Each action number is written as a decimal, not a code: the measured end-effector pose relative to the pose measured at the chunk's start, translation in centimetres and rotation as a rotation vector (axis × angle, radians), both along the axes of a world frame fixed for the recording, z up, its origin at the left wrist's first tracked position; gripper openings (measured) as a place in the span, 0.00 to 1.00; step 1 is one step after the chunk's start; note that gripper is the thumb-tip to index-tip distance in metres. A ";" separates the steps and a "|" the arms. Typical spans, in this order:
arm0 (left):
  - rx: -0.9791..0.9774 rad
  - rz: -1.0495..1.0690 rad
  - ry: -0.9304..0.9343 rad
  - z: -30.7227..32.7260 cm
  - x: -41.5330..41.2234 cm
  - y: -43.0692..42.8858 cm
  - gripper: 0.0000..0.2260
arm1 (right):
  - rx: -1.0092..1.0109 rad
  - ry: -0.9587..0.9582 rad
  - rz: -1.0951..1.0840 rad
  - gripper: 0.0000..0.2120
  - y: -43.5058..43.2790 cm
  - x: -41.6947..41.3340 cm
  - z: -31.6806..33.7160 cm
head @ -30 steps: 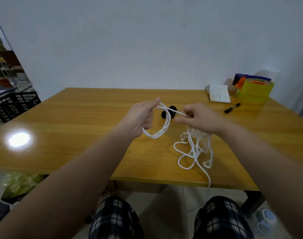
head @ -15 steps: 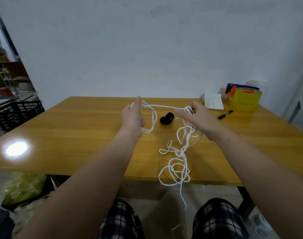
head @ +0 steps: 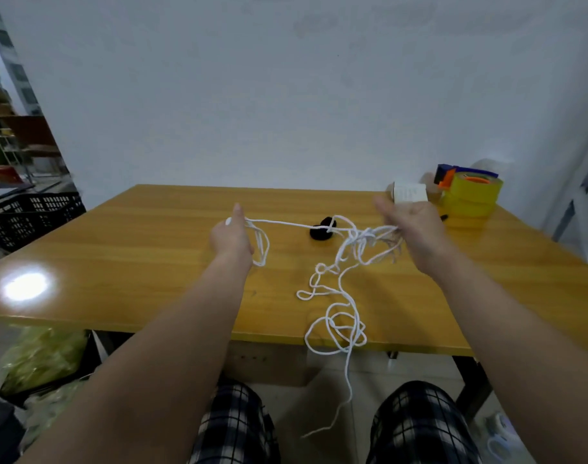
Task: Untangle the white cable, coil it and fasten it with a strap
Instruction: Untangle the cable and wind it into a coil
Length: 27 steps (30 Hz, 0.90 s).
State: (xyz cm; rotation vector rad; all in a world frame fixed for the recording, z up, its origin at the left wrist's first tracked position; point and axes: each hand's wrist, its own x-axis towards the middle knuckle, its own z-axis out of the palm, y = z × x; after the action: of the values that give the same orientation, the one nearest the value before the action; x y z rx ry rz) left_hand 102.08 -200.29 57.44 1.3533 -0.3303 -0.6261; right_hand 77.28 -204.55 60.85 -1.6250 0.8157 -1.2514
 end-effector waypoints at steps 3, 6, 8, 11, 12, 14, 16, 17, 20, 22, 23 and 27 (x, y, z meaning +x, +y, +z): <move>-0.068 0.180 0.050 0.7 1.4 -0.3 0.17 | 0.000 0.541 -0.266 0.27 -1.6 -2.1 -3.1; -0.202 0.186 0.147 2.0 2.5 -0.1 0.18 | 0.211 1.072 -0.472 0.31 -2.8 -4.1 -5.5; -0.264 -0.043 0.086 2.7 1.5 0.0 0.19 | 0.207 1.220 -0.413 0.28 -3.2 -4.0 -5.8; -0.291 -0.344 0.055 3.1 -1.9 -0.5 0.19 | -0.062 1.074 -0.458 0.17 -2.2 -0.9 -3.7; -0.287 -0.402 0.056 3.2 -3.0 -0.7 0.19 | -0.168 0.937 -0.434 0.16 -1.7 0.4 -2.8; -0.278 -0.474 0.070 3.5 -4.5 -0.7 0.19 | -0.168 0.634 -0.182 0.20 0.0 2.8 -1.0; -0.273 -0.514 0.075 3.8 -5.2 -0.7 0.19 | 0.032 0.487 0.130 0.27 1.4 4.3 0.0; -0.266 -0.531 0.077 4.0 -5.3 -0.7 0.20 | 0.109 0.465 0.228 0.28 1.7 4.6 0.0; -0.185 -0.612 0.078 4.2 -4.7 -0.3 0.23 | -0.005 0.466 0.163 0.15 0.6 4.4 -0.5; -0.063 -0.710 0.054 4.1 -4.3 0.2 0.24 | -0.185 0.410 -0.047 0.10 -0.6 3.9 -0.4; 0.007 -0.780 0.028 3.9 -4.2 0.4 0.25 | -0.239 0.349 -0.095 0.11 -0.8 3.6 -0.2; -0.027 -1.013 0.065 3.7 -5.5 1.2 0.25 | -0.211 0.321 -0.039 0.23 -1.1 3.2 0.4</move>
State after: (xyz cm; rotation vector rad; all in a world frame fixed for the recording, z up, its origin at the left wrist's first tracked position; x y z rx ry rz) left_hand 96.58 -199.12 61.10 1.0724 -0.9861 -1.4837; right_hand 80.52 -205.64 61.29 -2.0245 0.9378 -1.1496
